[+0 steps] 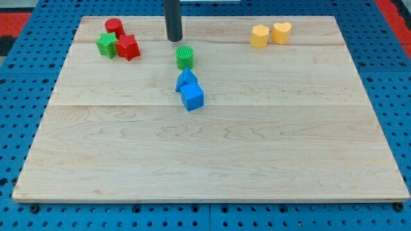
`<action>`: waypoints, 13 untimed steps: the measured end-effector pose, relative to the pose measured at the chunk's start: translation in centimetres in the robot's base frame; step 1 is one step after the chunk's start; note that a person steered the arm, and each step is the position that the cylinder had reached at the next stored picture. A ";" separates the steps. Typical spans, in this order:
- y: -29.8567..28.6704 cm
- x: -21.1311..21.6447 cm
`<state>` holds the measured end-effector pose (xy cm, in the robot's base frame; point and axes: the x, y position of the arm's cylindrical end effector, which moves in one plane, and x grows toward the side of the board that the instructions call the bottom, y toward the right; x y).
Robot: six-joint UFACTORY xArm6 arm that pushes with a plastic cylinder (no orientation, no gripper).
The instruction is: Separate the green star from the red star
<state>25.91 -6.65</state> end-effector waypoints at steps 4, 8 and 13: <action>-3.3 4.9; -18.3 2.5; -4.6 7.8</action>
<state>33.75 -11.27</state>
